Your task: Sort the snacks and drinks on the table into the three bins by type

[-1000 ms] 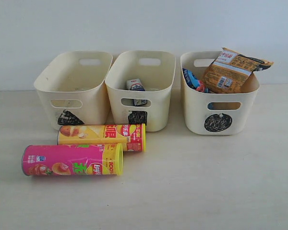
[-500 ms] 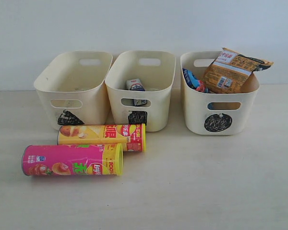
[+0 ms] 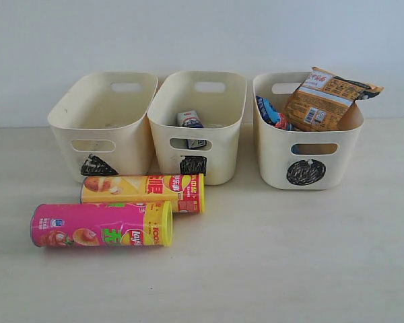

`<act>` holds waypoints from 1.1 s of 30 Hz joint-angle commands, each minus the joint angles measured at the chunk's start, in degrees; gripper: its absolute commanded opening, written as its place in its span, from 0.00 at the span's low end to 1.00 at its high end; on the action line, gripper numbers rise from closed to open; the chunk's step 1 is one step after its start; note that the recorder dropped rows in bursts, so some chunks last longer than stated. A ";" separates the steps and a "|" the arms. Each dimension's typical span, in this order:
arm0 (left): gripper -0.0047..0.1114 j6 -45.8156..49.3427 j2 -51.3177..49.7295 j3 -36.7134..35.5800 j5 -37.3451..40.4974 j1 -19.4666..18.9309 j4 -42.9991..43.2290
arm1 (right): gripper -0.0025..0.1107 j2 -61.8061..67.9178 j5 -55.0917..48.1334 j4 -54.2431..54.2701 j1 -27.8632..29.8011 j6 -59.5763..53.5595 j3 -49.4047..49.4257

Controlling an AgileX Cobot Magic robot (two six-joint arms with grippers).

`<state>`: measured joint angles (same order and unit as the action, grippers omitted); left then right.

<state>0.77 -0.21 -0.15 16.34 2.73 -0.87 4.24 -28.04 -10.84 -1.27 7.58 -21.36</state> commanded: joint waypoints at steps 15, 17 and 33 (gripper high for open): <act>0.07 0.12 0.21 0.15 -0.42 -0.22 -0.02 | 0.02 -4.24 7.08 10.84 0.16 -9.79 14.45; 0.07 0.12 0.21 0.15 -0.42 -0.22 -0.02 | 0.02 -4.24 7.44 10.84 0.16 -9.66 15.77; 0.07 0.12 0.21 0.15 -0.42 -0.22 -0.02 | 0.02 -4.24 9.52 11.74 0.16 -9.69 21.36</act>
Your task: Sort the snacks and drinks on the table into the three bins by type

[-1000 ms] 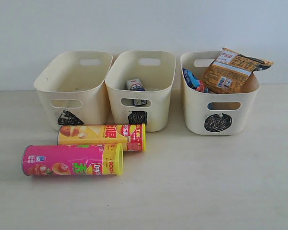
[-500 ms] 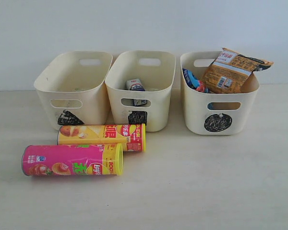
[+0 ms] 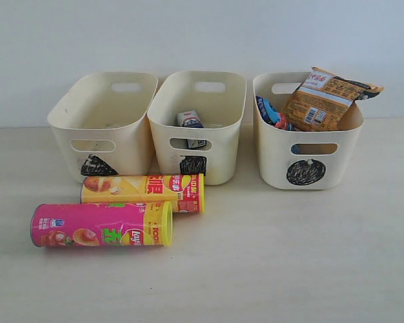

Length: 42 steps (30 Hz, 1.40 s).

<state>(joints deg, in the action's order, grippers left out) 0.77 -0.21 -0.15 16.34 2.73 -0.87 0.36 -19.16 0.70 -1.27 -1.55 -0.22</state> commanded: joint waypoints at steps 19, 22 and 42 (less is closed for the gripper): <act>0.07 0.12 0.21 0.15 -0.42 -0.22 -0.02 | 0.02 -0.36 0.72 0.20 0.16 -0.31 0.22; 0.07 0.12 0.21 0.15 -0.42 -0.22 -0.02 | 0.02 -0.36 0.72 0.20 0.16 -0.31 0.22; 0.07 -24.95 0.21 0.15 -32.76 -0.22 -7.95 | 0.02 -0.36 0.56 1.04 0.16 -0.31 0.22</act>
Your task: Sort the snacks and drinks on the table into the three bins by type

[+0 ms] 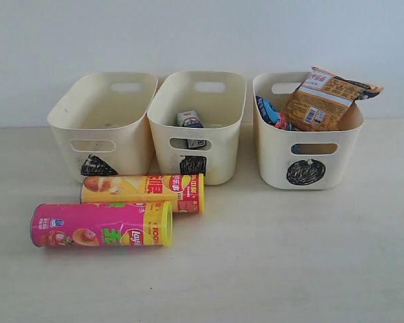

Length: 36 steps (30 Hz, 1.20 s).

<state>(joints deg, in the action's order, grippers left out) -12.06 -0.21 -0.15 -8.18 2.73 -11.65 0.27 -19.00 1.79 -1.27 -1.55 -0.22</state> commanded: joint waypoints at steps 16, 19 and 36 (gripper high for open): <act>0.07 -12.29 -22.11 20.43 -8.95 -0.22 13.85 | 0.02 -0.27 0.40 -0.05 0.16 -0.31 0.22; 0.07 -12.29 -29.78 25.75 -4.86 -0.22 21.44 | 0.02 -0.27 0.40 -0.05 0.16 -0.13 0.22; 0.07 4.06 -64.00 47.98 34.49 9.30 35.97 | 0.02 -0.27 0.40 -0.05 0.16 -0.09 0.22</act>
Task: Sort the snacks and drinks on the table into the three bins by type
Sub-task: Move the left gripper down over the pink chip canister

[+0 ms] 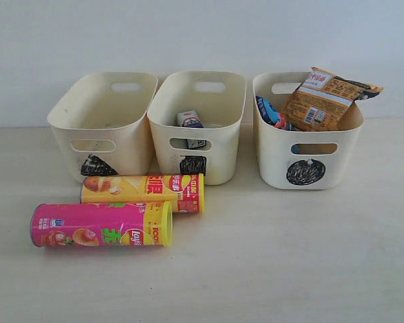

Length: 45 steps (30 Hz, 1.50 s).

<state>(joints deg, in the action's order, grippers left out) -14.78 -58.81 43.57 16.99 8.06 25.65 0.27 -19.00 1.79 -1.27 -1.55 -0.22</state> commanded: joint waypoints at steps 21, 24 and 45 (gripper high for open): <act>0.08 76.08 -36.97 24.31 37.27 6.48 -38.69 | 0.02 -0.27 0.77 -0.05 0.16 -0.05 0.22; 0.19 83.18 -38.55 25.55 38.10 6.48 -38.69 | 0.02 -0.27 0.51 -0.05 0.16 -0.05 0.22; 0.66 99.69 -47.55 25.98 32.31 6.48 -42.04 | 0.02 -0.27 0.51 -0.05 0.16 -0.05 0.22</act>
<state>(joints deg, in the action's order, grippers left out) 84.53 -105.68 69.27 49.81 14.26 -15.42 0.27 -18.91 1.79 -1.27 -1.55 -0.22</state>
